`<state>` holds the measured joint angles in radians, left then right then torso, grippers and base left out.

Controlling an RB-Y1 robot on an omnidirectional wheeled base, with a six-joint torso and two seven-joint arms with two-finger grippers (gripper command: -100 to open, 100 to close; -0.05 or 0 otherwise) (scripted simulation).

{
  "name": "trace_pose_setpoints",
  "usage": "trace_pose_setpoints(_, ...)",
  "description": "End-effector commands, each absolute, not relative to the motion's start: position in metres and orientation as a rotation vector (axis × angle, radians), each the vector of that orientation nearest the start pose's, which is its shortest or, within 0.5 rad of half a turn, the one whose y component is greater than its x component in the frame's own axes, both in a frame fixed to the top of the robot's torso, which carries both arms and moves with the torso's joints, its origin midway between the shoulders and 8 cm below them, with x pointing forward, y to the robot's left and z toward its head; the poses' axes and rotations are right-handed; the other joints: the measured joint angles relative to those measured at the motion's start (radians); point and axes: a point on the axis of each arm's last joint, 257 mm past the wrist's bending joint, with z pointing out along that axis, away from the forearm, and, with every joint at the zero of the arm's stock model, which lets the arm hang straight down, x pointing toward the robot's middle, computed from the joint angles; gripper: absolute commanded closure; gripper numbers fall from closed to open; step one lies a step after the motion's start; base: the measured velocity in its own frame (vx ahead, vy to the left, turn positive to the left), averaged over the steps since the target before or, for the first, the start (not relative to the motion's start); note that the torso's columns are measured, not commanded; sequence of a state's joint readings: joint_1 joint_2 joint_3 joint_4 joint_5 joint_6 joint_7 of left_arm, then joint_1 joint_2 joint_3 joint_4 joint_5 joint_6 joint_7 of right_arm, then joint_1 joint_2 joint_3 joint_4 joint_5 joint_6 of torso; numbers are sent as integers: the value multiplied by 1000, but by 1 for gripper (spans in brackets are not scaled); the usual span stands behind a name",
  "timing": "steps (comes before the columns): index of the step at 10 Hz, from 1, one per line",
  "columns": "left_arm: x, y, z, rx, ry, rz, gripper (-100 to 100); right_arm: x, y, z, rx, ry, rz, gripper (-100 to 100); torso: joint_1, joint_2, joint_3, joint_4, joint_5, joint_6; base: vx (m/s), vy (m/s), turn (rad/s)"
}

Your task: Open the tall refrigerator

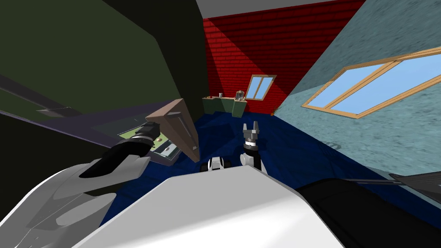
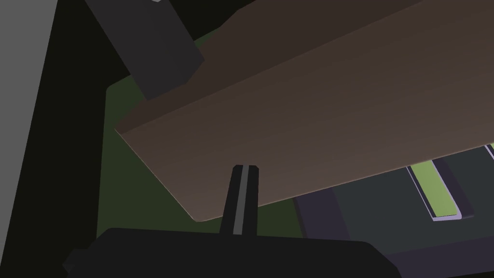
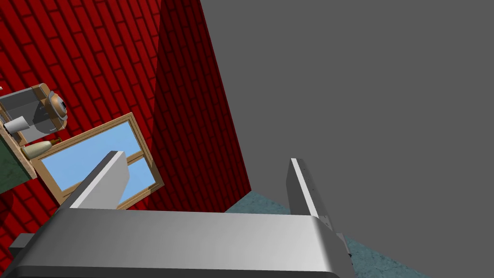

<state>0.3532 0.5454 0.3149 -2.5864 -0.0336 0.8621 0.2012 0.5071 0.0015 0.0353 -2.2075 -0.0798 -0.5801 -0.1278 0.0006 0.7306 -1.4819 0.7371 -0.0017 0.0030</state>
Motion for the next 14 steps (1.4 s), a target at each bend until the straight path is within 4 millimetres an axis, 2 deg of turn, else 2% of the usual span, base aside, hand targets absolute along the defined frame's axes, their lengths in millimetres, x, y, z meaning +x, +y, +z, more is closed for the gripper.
trace_pose_setpoints(1,399,427,-32,-1117,1223,-594,-100,344,-280,5,762,517,1498,0,3,0,1,-2,3,-1,3,-20,2)
trace_pose_setpoints(5,404,442,-50,-1156,1224,-572,-100,344,-280,5,762,517,1498,0,8,-10,-5,-8,8,1,18,-31,13)
trace_pose_setpoints(7,403,441,-38,-1137,1199,-576,-100,344,-280,4,762,517,1498,0,5,-16,-9,-9,6,4,102,-130,50)
trace_pose_setpoints(10,400,457,-41,-1157,1181,-533,-100,344,-280,5,762,517,1499,0,6,-20,-14,-7,3,9,81,-158,29)
trace_pose_setpoints(11,395,454,-27,-1136,1166,-531,-100,344,-280,5,762,517,1498,0,10,-22,-15,-7,3,9,92,-145,13)
trace_pose_setpoints(14,389,439,-2,-1087,1144,-557,-100,344,-280,5,762,518,1498,0,4,-17,-14,0,-6,11,37,-59,16)
